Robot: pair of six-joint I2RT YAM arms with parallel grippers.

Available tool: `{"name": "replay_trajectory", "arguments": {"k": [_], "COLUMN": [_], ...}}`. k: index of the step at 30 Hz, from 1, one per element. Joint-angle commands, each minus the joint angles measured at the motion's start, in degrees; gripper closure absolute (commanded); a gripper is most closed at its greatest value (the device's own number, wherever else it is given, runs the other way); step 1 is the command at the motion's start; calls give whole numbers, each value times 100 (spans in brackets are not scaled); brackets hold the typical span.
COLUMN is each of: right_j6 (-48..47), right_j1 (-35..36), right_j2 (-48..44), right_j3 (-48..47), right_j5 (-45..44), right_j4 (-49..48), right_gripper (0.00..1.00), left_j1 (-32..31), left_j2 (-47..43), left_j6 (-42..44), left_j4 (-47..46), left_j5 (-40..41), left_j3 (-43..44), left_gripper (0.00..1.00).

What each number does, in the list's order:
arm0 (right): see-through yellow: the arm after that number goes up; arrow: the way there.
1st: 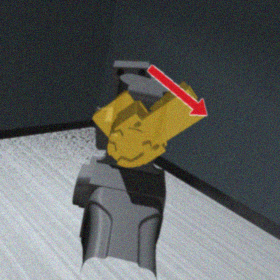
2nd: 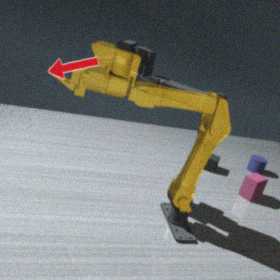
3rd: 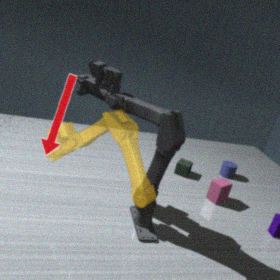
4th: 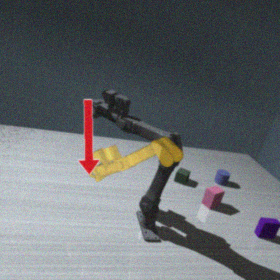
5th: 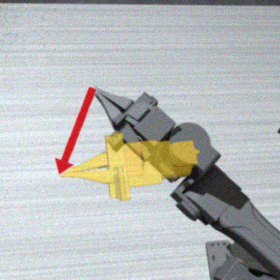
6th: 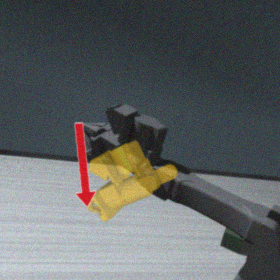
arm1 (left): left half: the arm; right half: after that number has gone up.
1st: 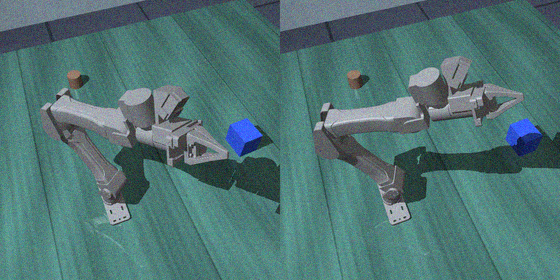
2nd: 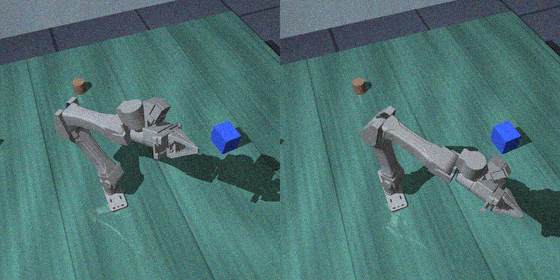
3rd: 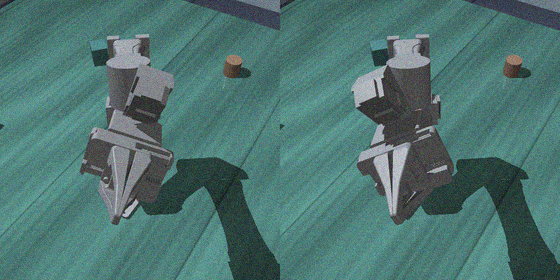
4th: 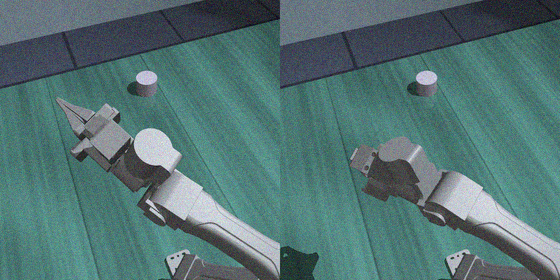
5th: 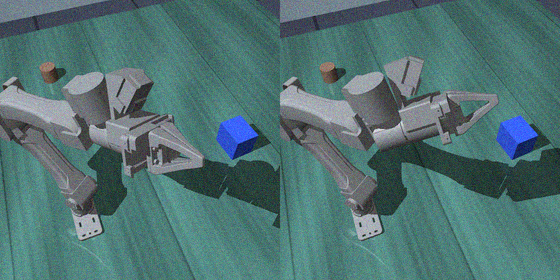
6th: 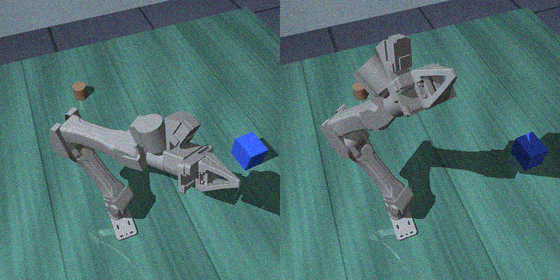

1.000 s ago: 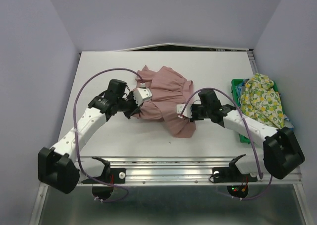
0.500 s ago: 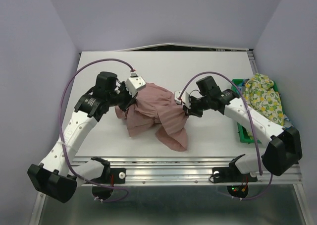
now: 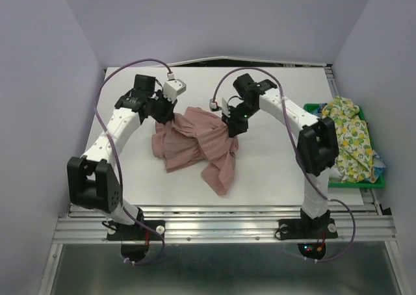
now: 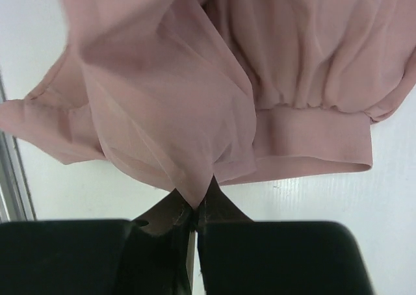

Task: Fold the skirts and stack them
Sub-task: Fold the skirt

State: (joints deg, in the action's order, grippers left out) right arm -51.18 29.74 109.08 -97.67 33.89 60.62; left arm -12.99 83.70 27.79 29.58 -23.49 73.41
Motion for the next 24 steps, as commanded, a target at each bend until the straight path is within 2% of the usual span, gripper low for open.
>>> {"name": "replay_trajectory", "arguments": {"k": [1,6,10,13,15,16,17,18,22,24], "right_j6": [-226,-130,72,248,371,624,740,819,1503,1777], "right_j1": [-450,-793,-847,-847,-908,-908,-978,-1031,-1338,-1453], "right_j2": [1140,2380,2952,3102,3111,3102,3076,3067,3084,3041], "right_j3": [-1224,-2606,-3126,-3074,-2856,-2741,-2618,-2495,-1819,-1581], "right_j5": [460,759,891,961,979,971,953,953,1181,1295], "right_j4": [1065,1637,1629,1541,1453,1392,1208,1154,917,636], "right_gripper": [95,92,86,80,76,76,76,76,72,70], "left_j1": [200,350,412,412,412,412,412,412,386,342], "left_j2": [732,1744,2439,2800,2819,2662,2538,2381,1449,834], "left_j6": [16,68,86,51,16,-10,-19,-19,191,375], "left_j4": [-523,-839,-1051,-1025,-1025,-1033,-1086,-1095,-762,-332], "left_j5": [-24,-51,-16,28,203,274,387,441,380,82], "left_j3": [533,1052,1369,1781,1949,2054,2072,2072,1863,1634], "left_gripper": [99,97,87,63,43,27,22,5,1,1]}}
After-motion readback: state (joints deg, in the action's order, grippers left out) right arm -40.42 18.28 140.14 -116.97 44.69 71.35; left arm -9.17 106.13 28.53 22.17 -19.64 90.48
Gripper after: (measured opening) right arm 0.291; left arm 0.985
